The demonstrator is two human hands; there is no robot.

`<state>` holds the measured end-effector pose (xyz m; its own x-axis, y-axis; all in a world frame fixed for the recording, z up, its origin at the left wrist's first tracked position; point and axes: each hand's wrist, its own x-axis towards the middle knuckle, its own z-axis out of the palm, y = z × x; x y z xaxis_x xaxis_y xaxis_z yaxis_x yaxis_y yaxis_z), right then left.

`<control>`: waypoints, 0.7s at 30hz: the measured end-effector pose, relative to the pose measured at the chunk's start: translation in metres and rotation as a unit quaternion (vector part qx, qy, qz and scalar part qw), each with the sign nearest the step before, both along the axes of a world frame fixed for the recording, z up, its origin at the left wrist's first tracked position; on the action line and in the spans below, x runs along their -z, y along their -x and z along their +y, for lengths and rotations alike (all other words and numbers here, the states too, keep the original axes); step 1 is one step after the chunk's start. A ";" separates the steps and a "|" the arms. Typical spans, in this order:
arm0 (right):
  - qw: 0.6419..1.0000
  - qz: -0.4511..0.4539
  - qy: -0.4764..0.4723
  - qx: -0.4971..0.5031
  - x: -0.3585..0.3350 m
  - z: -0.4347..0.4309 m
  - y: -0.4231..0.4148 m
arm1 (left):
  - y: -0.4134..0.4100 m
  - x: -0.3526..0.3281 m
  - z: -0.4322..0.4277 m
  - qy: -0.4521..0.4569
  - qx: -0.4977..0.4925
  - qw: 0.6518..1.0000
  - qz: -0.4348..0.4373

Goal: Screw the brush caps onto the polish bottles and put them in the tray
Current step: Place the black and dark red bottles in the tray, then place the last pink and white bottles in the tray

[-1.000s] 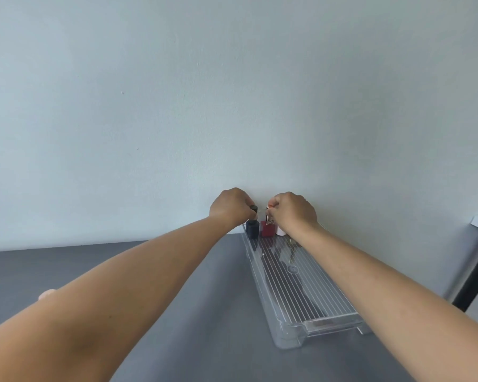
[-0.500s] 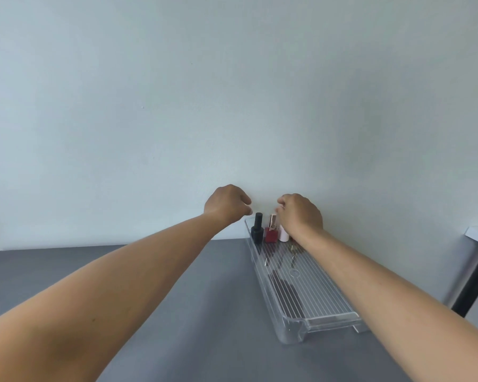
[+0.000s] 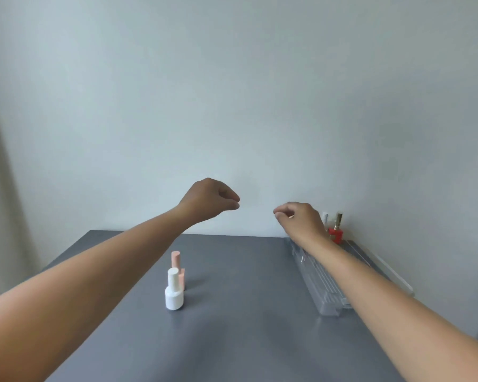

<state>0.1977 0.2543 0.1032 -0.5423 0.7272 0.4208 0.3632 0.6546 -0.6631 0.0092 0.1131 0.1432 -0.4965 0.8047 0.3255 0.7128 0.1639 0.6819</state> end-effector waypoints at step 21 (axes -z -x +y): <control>0.987 -0.048 0.100 -0.118 0.078 -0.181 0.068 | 0.046 0.085 -0.138 0.064 0.008 0.989 -0.130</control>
<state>0.1301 0.0733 0.0252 -0.7370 0.6390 0.2201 0.2827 0.5873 -0.7584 -0.0363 -0.0248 0.0580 -0.5365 0.8398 0.0832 0.5188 0.2504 0.8174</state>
